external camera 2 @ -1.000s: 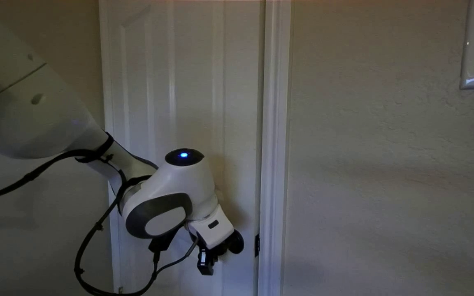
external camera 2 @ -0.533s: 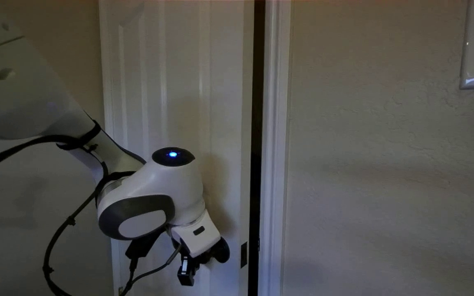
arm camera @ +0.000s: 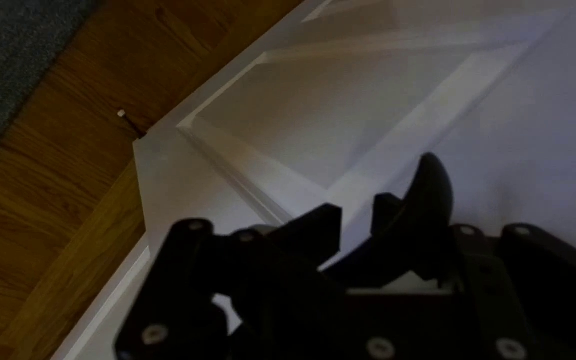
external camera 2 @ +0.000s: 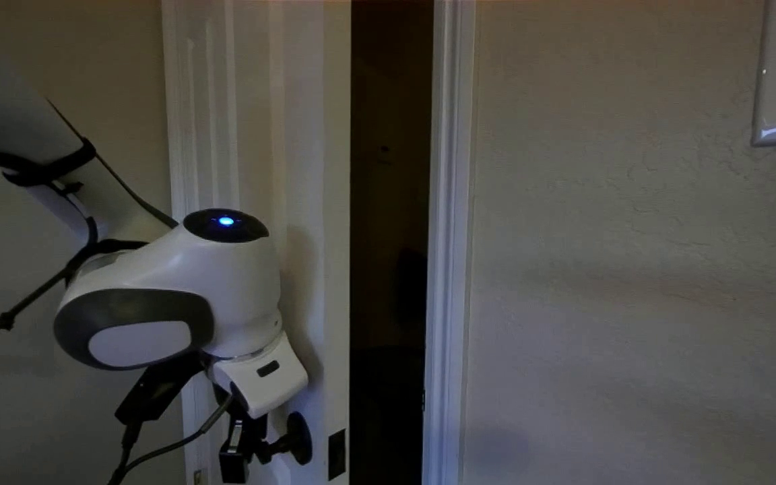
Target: Open the door
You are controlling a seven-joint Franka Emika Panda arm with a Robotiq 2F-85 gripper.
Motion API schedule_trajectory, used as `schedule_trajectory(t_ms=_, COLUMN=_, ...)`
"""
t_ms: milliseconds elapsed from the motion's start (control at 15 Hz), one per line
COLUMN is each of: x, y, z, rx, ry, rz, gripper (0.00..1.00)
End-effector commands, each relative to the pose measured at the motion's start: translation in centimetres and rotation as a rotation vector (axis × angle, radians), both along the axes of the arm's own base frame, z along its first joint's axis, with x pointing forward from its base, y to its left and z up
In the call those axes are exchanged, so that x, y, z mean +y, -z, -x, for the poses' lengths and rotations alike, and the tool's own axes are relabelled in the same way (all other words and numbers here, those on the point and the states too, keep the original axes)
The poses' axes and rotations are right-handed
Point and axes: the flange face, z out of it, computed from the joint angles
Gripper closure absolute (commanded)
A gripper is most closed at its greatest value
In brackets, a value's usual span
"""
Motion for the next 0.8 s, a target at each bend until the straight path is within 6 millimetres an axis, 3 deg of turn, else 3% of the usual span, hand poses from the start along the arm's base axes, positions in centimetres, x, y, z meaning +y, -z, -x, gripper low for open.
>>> schedule_trajectory(t_ms=0, x=2.8, y=-3.1, z=3.6, rx=0.039, ry=-0.141, rz=-0.085, gripper=0.40)
schedule_trajectory(t_ms=400, x=4.7, y=-5.0, z=4.6, rx=0.056, ry=-0.204, rz=-0.110, gripper=0.03)
schedule_trajectory(t_ms=600, x=5.8, y=-6.2, z=4.6, rx=0.034, ry=-0.230, rz=-0.079, gripper=0.00)
schedule_trajectory(t_ms=733, x=8.6, y=-8.4, z=4.5, rx=-0.006, ry=-0.312, rz=-0.076, gripper=0.00)
